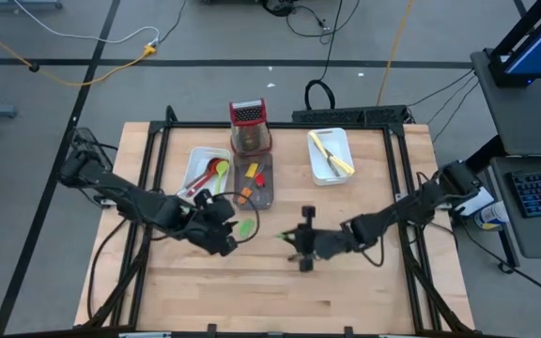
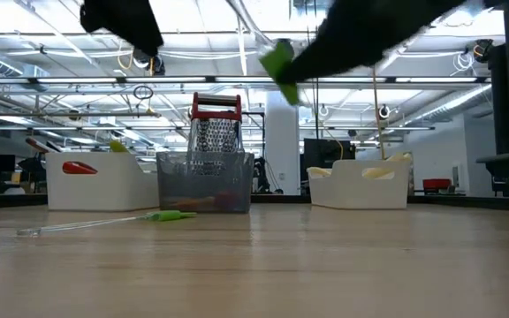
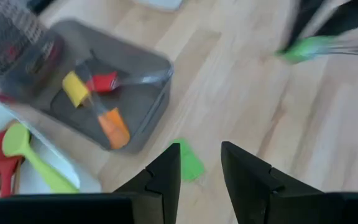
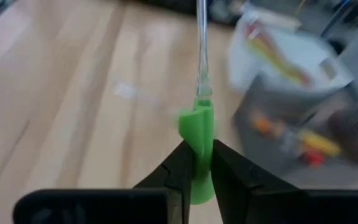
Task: Pick & Place Kitchen Items
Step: Put the right green spatula into the black bin
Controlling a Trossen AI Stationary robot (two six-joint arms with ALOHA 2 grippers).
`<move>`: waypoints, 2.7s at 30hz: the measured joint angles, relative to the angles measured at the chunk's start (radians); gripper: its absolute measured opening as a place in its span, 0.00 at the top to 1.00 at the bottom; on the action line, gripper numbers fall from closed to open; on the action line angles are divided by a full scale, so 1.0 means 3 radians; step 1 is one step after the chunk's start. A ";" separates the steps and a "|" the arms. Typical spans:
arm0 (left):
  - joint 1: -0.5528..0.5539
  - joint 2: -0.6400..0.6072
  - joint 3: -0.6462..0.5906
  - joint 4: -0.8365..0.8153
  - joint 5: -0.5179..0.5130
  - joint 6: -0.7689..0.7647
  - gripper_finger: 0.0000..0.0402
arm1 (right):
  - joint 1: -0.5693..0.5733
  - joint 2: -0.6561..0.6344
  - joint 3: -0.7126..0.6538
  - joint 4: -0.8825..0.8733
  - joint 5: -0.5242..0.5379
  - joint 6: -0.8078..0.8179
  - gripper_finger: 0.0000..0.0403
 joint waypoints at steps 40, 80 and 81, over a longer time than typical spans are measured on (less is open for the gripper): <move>-0.0450 -0.0215 0.0000 -0.0198 -0.0493 -0.0299 0.71 | -0.1935 0.1008 0.0006 0.1650 -0.1612 -0.1832 0.89; -0.0374 -0.0213 0.0000 -0.0238 -0.0509 -0.0429 0.71 | -0.1967 0.1089 -0.0005 0.1974 -0.1584 -0.1735 0.57; -0.0374 -0.0213 0.0000 -0.0240 -0.0516 -0.0438 0.71 | -0.1948 0.1091 -0.0007 0.2011 -0.1592 -0.1713 0.57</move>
